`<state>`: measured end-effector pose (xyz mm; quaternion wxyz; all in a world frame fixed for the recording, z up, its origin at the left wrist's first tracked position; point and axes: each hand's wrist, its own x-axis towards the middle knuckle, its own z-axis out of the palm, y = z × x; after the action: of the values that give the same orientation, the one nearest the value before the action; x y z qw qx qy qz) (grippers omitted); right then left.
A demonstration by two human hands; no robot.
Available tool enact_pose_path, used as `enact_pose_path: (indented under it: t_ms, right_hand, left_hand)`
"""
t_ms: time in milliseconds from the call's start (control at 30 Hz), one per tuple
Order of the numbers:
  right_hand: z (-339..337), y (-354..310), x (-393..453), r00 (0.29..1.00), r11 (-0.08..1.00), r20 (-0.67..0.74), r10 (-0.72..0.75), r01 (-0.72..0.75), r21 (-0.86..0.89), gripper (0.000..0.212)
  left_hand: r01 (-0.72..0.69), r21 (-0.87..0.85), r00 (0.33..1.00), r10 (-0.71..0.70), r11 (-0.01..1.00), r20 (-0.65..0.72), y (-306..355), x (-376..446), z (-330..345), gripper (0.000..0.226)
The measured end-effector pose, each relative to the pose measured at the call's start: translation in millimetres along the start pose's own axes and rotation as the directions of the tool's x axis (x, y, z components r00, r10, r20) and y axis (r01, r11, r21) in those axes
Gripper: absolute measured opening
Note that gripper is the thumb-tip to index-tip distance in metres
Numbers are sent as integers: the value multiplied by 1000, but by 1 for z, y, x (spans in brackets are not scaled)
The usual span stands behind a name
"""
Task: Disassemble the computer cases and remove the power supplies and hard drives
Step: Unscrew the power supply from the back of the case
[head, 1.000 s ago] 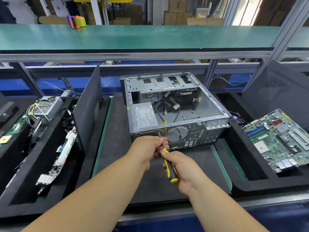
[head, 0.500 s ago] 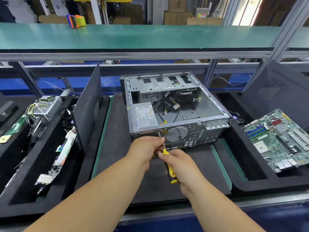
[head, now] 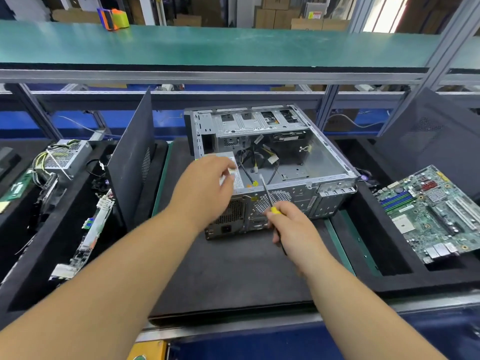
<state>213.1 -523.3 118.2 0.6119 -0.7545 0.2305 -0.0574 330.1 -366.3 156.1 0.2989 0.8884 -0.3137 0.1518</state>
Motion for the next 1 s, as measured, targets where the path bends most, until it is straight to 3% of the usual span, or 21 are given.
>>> enact_pose_path:
  t_ms: [133, 233, 367, 467, 567, 733, 833, 933, 1000]
  right_hand:
    - [-4, -20, 21, 980, 957, -50, -193, 177, -231, 9]
    - [-3, -25, 34, 948, 856, -43, -315, 264, -445, 22]
    - [2, -23, 47, 951, 802, 33, -307, 277, -529, 29]
    - [4, -20, 54, 949, 816, 12, -315, 277, -506, 21]
    - [7, -20, 59, 958, 821, 1, -287, 247, -516, 29]
    - [18, -21, 60, 955, 741, -41, -295, 202, -640, 31]
    - [18, -18, 60, 946, 735, -29, -324, 232, -638, 27]
    - [15, -14, 61, 937, 723, -6, -349, 266, -638, 25]
    - [15, -12, 60, 931, 726, -2, -365, 283, -626, 26]
  left_hand:
    - [133, 145, 939, -171, 980, 299, -23, 51, 16, 53]
    - [98, 326, 871, -239, 940, 429, -34, 71, 34, 67]
    - [49, 424, 903, -222, 904, 369, -45, 74, 48, 83]
    - [66, 406, 924, -209, 911, 320, -49, 76, 51, 80]
    - [70, 400, 928, -207, 914, 310, -52, 76, 52, 78]
    - [77, 285, 913, -183, 955, 366, -56, 74, 47, 73]
    - [140, 49, 915, -148, 989, 376, -56, 58, 37, 57]
    - [197, -307, 960, -120, 931, 253, -58, 20, 21, 36]
    - [133, -362, 987, -89, 923, 138, -61, -10, 12, 28]
